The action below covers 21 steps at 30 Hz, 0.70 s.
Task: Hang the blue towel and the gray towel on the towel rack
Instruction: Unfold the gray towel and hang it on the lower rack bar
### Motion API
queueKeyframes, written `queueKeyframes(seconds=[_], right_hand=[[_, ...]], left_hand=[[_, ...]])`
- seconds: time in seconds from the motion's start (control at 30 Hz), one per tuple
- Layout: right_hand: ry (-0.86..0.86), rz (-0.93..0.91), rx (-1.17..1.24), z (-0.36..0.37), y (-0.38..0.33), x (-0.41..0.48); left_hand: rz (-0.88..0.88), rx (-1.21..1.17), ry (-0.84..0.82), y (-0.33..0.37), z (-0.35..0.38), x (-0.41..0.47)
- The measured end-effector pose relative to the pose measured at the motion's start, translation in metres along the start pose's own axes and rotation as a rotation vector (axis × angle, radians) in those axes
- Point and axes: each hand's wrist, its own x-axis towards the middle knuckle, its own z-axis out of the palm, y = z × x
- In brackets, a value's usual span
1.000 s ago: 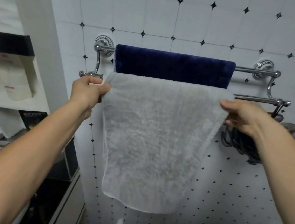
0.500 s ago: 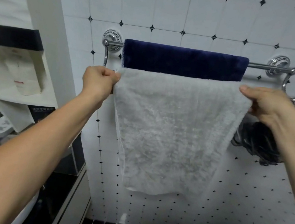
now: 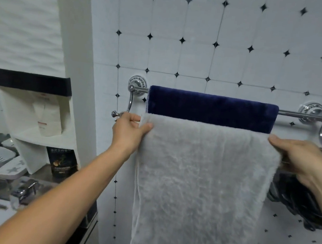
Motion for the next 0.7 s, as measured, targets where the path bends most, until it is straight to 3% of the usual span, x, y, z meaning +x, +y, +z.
queueKeyframes(seconds=[0.27, 0.57, 0.7], right_hand=[[-0.023, -0.014, 0.011, -0.008, 0.006, -0.002], [-0.065, -0.007, -0.136, -0.001, 0.019, 0.001], [-0.158, 0.064, -0.192, 0.001, 0.05, 0.0]], left_hand=[[-0.153, -0.179, -0.116, -0.003, -0.017, 0.016], [-0.093, -0.073, -0.253, -0.006, -0.012, 0.008], [-0.16, -0.067, -0.371, -0.033, -0.007, -0.009]])
